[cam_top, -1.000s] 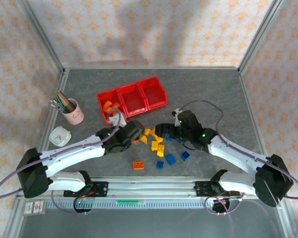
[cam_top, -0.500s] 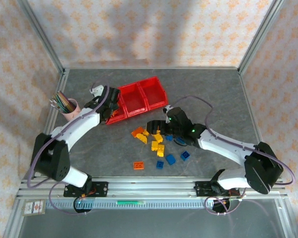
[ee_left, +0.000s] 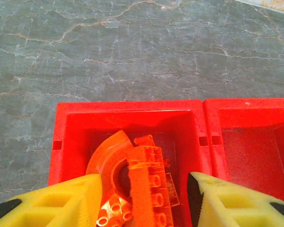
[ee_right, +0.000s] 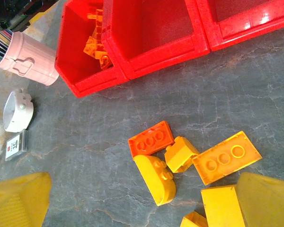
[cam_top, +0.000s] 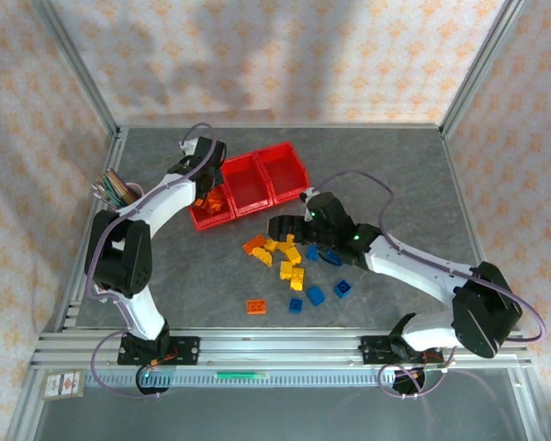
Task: Sort the legos into containers by color
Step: Place the lego in the container, then pick up the lego from the middle-left of the table.
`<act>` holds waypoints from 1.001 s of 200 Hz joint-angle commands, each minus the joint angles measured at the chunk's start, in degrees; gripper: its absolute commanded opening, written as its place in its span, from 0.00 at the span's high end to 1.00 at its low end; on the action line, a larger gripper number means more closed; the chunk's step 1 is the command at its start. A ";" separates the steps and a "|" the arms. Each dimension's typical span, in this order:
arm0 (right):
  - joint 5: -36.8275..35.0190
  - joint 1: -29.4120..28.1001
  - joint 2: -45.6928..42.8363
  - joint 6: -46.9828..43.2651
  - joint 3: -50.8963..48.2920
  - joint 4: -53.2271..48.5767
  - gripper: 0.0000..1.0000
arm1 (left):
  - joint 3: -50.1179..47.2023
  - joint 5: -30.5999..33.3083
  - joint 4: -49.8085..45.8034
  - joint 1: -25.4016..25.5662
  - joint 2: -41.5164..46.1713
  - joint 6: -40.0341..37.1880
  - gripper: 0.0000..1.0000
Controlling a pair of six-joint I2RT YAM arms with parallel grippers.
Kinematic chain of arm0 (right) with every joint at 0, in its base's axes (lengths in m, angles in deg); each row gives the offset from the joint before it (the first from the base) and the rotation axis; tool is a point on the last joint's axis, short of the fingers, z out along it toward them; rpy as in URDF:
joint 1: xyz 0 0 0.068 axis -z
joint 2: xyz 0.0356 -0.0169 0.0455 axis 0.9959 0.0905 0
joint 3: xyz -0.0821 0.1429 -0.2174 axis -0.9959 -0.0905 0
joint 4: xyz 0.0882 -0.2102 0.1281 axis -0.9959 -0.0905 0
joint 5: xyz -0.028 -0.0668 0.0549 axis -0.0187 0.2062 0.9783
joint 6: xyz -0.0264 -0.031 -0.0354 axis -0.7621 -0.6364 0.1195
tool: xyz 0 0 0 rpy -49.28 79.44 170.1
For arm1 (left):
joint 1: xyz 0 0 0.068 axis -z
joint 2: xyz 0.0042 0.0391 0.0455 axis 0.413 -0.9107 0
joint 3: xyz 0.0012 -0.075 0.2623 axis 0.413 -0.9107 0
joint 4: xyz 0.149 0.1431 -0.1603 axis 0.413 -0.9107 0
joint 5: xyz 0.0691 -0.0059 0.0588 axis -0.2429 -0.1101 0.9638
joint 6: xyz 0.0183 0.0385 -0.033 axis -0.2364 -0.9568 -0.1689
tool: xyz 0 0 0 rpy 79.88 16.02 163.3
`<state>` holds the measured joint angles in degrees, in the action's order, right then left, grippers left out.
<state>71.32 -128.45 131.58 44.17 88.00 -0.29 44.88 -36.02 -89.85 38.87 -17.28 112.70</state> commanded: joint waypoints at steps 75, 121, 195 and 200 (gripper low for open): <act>3.26 -0.90 -3.98 -2.67 -4.35 -2.33 0.00 | -17.63 -4.62 -5.69 9.60 22.27 7.78 0.44; 3.77 -0.87 -8.17 -2.35 -10.51 -2.73 0.00 | -27.61 -2.67 -11.20 21.80 32.96 19.13 0.37; 6.06 -0.92 -17.12 2.33 -21.68 0.87 0.00 | -34.94 -1.39 -13.22 47.01 35.28 41.75 0.30; 6.03 -0.87 -17.64 2.35 -22.31 0.97 0.00 | -34.48 -1.45 -13.95 48.22 33.96 42.77 0.29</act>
<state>76.25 -129.04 116.48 44.98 68.13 -1.49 10.92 -38.38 -101.50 81.93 20.09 146.29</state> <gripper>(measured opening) 0.997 0.695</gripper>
